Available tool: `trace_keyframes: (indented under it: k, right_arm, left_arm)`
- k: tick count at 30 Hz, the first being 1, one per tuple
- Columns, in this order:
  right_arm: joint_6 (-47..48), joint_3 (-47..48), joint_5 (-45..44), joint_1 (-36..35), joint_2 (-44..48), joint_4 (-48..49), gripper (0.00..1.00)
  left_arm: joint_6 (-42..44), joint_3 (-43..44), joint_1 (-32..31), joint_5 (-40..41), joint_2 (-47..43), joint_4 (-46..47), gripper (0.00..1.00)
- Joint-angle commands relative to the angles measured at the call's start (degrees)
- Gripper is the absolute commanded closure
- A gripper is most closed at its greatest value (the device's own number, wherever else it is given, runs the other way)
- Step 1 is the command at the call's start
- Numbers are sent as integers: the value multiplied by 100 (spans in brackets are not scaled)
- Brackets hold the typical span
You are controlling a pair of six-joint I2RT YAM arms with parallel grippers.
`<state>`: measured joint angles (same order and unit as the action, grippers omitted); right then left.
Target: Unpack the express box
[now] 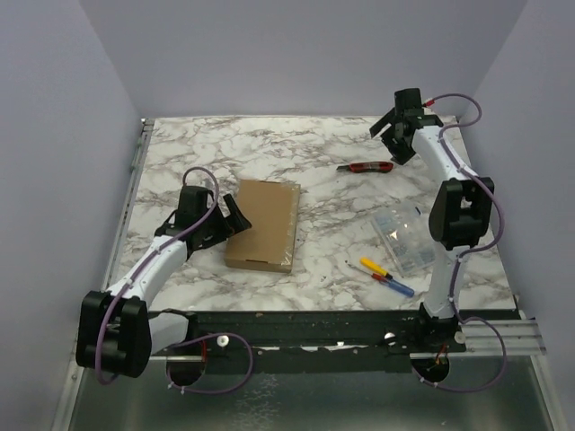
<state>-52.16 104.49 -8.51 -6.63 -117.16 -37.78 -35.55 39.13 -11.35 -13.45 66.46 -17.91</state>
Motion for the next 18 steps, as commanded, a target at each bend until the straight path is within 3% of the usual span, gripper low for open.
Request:
trace_keyframes:
  k: [1,7,11,18]
  right_arm:
    - [-514,1063,-1040,-13,-858,-1312,3]
    - [-646,1294,-937,-13,-1402,-1148,8]
    - [-822,1460,-1004,-13,-1698,-1228,10]
    - [-869,1601,-1001,-15,-2100,-1138,16]
  left_arm:
    - [-330,-569,2,-241,-83,779,1]
    - [-1296,-1433,-233,-650,-884,1482,1]
    - [-2133,-2116,-746,-769,-1634,2042,1]
    - [-2679,-2357,-1107,-536,-3117,1493,1]
